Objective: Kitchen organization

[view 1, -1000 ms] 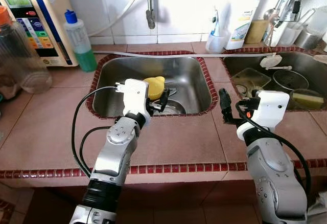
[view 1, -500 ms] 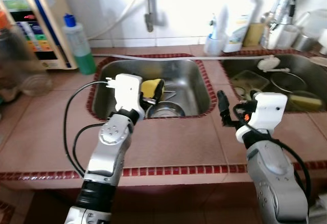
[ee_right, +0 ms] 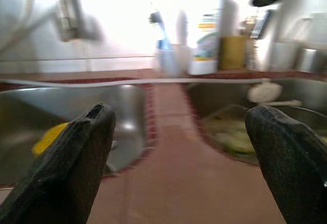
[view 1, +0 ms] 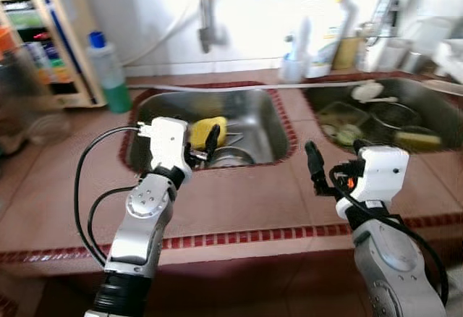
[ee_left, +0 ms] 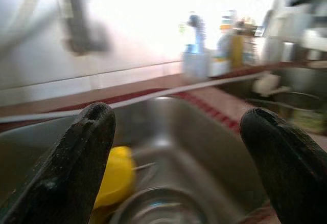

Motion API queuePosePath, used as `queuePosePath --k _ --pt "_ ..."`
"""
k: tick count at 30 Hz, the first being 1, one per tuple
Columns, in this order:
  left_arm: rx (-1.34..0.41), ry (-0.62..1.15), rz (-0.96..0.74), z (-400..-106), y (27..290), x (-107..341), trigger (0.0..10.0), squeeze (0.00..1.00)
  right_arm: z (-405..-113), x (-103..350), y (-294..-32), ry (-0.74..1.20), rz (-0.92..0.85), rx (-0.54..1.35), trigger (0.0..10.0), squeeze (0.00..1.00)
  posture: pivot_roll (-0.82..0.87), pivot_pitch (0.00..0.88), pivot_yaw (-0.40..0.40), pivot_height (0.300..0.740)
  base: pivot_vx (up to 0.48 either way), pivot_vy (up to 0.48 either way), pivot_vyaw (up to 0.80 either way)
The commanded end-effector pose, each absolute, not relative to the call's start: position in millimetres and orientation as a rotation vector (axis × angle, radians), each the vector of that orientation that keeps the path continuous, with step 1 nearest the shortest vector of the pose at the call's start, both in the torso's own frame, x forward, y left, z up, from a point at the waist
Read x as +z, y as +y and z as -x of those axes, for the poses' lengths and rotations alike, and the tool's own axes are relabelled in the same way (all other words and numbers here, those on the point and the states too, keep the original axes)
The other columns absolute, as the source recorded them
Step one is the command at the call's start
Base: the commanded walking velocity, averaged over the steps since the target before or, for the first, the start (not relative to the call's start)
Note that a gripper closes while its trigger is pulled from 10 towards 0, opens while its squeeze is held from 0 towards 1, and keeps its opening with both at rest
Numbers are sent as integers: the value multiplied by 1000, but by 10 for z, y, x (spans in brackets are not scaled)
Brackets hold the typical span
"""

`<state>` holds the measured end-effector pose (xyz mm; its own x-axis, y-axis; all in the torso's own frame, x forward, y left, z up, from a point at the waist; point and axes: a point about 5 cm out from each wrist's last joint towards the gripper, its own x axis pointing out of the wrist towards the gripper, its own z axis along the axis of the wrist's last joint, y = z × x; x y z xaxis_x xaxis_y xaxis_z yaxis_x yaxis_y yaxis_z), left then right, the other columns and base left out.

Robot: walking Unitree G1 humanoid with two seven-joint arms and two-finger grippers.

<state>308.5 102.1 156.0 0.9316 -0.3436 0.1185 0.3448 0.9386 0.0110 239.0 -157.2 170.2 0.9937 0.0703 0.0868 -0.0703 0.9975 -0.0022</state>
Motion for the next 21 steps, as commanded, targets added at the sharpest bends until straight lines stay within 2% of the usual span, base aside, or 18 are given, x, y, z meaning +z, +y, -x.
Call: queuePosePath --k 1,21 --pt "-356 -123 -1 -3077 1036 1587 10000 0 -2372 1741 -1565 -95 -2 70 10000 0 36 9 50 740 0 0 -775" --pt "-352 -104 6 -3091 1036 1594 10000 0 -2429 1783 -1549 -102 -5 73 10000 0 43 13 51 740 0 0 -772"
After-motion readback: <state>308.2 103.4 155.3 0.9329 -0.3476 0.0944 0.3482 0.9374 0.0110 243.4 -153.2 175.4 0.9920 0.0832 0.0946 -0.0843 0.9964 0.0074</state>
